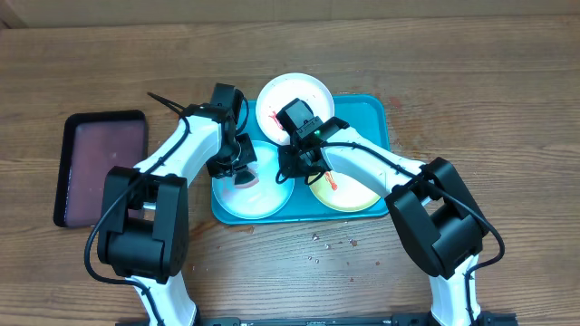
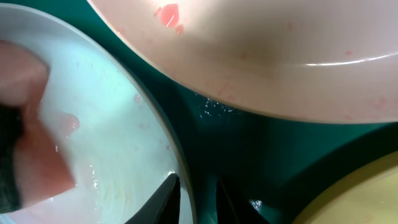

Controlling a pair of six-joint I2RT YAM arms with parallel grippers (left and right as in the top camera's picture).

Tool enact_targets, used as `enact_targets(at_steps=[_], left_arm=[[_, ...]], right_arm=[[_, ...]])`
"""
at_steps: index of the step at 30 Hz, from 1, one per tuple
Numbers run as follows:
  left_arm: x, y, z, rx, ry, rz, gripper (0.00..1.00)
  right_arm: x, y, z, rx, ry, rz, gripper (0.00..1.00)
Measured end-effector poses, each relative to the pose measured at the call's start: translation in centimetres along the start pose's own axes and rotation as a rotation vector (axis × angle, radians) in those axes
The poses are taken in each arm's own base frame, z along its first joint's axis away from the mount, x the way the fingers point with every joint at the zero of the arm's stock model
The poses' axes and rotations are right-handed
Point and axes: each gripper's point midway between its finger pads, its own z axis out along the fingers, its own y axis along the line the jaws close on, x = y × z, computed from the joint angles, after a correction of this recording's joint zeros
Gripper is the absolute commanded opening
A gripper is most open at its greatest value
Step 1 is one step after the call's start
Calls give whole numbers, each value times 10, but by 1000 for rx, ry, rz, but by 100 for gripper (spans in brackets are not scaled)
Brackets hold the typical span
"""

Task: Clean dirty plates on tray and stack at the side
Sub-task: 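Scrub the light-blue plate with the sponge in the left gripper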

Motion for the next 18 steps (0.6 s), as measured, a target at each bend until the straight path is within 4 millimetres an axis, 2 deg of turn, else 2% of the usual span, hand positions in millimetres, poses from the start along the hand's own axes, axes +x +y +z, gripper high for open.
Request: enact_targets(at_steps=[3,4,7,10,14,17,18], left_arm=[[3,22,-2,-115,-1,1,4],[4,37,-5,-189,-8,2,4],[5,50,-10,-261,-20,5,4],[4,61,-24,-323,-43,-5,4],[-6,73,-64,-371,-129,-48,4],[-21,70,-107,-315,-247,-100,4],[-24,67,-129,-275,-306,-119,4]], right_arm=[[0,0,0,0,0,-1,18],[0,0,0,1,1,0,17],[0,0,0,2,0,0,16],[1,3,0,-8,3,-4,8],[3,2,-1,2,13,0,4],[1,2,-7,11,18,-5,4],[-1,3,-11,17,15,-12,4]])
